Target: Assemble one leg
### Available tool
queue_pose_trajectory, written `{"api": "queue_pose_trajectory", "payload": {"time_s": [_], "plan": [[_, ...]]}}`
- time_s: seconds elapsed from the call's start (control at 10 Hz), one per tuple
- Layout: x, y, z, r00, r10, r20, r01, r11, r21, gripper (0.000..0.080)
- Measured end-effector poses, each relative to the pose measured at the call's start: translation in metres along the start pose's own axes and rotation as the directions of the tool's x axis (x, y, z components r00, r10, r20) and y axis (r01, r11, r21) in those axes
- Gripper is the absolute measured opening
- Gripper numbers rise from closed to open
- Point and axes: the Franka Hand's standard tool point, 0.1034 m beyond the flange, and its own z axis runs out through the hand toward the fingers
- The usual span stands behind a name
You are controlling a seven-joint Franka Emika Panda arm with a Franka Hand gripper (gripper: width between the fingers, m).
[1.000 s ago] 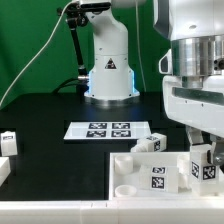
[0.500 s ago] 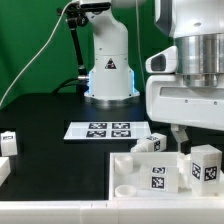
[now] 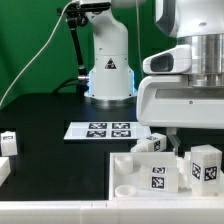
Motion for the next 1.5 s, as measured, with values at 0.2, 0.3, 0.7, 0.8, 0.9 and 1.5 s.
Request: {"api": "queue_pose_trajectory", "payload": {"time_s": [0.2, 0.3, 0.7, 0.8, 0.9, 1.5], "plan": [[0.0019, 0.0045, 0.0009, 0.981, -0.196, 0.0, 0.196, 0.981, -0.013, 0.0649], [0.0019, 0.0058, 0.0012, 0.971, -0.24, 0.001, 0.24, 0.971, -0.018, 0.0649], [0.0021, 0.0087, 0.002, 0.962, -0.273, 0.004, 0.273, 0.962, -0.02, 0.0377], [0.002, 0.0087, 0.0021, 0.962, -0.273, 0.004, 0.273, 0.962, -0.02, 0.0285], [0.002, 0.0088, 0.0023, 0.964, -0.266, 0.004, 0.266, 0.964, -0.02, 0.0285], [-0.001, 0.0043, 0.0031, 0.974, 0.227, 0.004, -0.227, 0.974, -0.002, 0.0285]]}}
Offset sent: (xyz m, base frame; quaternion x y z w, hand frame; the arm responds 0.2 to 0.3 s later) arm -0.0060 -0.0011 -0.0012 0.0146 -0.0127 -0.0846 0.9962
